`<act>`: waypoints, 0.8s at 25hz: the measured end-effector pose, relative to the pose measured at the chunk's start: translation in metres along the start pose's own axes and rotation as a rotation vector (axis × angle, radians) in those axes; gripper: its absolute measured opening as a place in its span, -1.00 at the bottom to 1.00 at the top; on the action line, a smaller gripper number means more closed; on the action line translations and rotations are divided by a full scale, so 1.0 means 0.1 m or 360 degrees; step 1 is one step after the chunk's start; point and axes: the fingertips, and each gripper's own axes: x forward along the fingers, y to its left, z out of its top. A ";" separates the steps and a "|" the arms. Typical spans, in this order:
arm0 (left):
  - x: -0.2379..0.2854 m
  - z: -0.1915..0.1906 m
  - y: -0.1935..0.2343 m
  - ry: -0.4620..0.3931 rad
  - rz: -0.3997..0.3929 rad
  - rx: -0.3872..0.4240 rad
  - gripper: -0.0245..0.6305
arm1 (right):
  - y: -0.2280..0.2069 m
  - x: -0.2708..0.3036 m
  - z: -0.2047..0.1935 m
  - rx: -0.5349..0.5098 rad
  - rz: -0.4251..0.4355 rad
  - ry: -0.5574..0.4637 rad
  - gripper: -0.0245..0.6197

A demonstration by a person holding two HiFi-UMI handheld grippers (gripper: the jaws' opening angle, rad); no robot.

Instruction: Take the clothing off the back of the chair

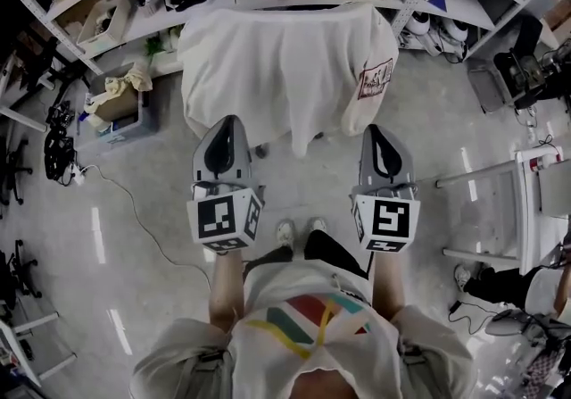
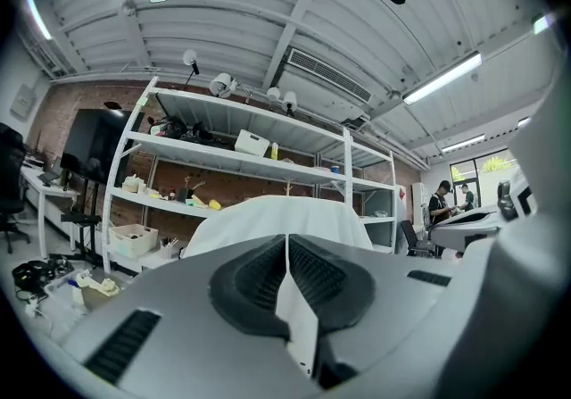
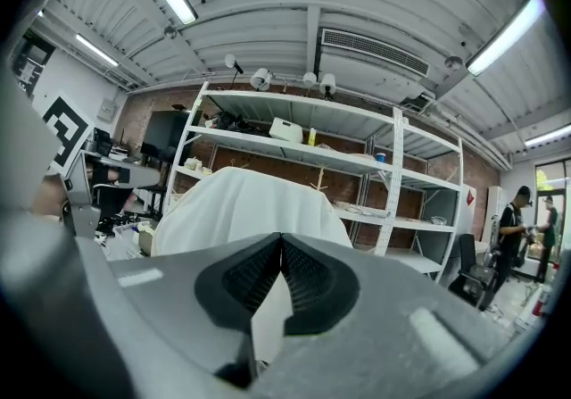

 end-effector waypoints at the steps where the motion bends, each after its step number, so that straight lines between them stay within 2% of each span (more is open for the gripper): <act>1: 0.04 0.01 -0.01 -0.0004 0.0001 0.0001 -0.86 | -0.02 0.04 0.00 0.0001 0.0005 -0.0001 -0.91; 10: 0.31 0.14 -0.17 -0.0039 0.0097 0.0065 -0.86 | -0.32 0.41 0.19 0.0049 0.0054 -0.0115 -0.91; 17: 0.49 0.19 -0.33 -0.0028 0.0235 0.0150 -0.86 | -0.49 0.56 0.16 0.0084 0.0195 -0.0169 -0.91; 20: 0.50 0.15 -0.38 -0.0010 0.0283 0.0141 -0.86 | -0.52 0.61 0.05 0.0096 0.0264 -0.0138 -0.91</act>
